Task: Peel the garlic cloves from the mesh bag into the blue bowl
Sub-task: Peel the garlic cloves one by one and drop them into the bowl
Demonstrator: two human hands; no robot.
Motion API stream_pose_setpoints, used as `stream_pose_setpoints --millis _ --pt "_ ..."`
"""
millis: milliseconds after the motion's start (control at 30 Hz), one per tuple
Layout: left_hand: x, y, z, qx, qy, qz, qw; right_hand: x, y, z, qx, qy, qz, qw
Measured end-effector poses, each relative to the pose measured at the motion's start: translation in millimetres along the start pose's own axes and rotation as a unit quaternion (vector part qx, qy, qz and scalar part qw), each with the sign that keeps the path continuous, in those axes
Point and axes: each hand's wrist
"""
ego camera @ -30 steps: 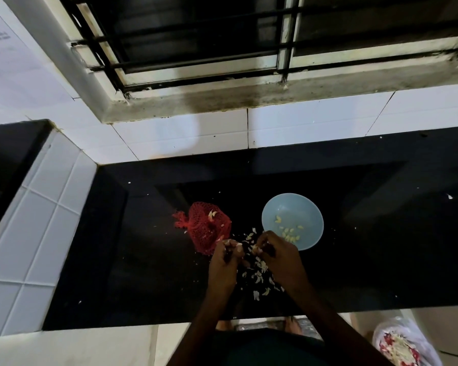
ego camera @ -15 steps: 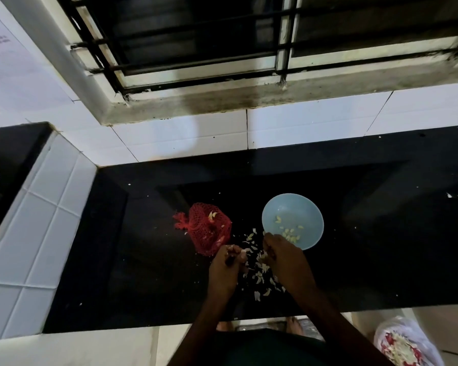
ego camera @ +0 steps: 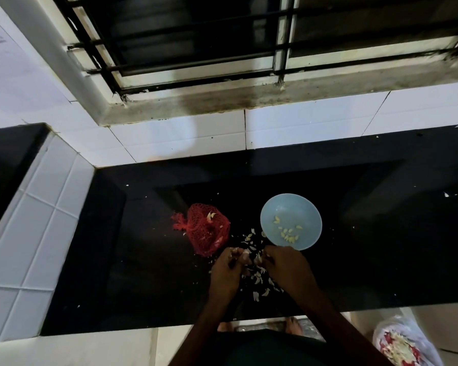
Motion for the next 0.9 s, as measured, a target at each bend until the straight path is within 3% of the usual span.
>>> stream_pose_setpoints --millis 267,700,800,900 --pt "-3.2 6.5 5.6 -0.003 -0.044 -0.017 0.999 4.2 1.2 -3.6 -0.008 -0.07 0.02 0.997" --pt "-1.4 5.1 4.3 -0.006 -0.061 -0.011 0.998 -4.6 3.1 10.9 -0.006 -0.088 -0.062 0.994" --pt "-1.0 4.6 3.6 -0.014 -0.063 -0.01 0.998 -1.5 5.7 4.9 0.004 -0.109 -0.033 0.994" --pt "-1.1 5.3 5.2 -0.006 -0.057 -0.013 0.998 4.7 3.9 -0.2 0.012 -0.058 -0.005 0.998"
Point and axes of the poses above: each hand's wrist, its own y-axis away from the middle knuckle, its own x-axis out of the back of the hand, z = x × y, and after that the axes turned 12 degrees about z, right-handed
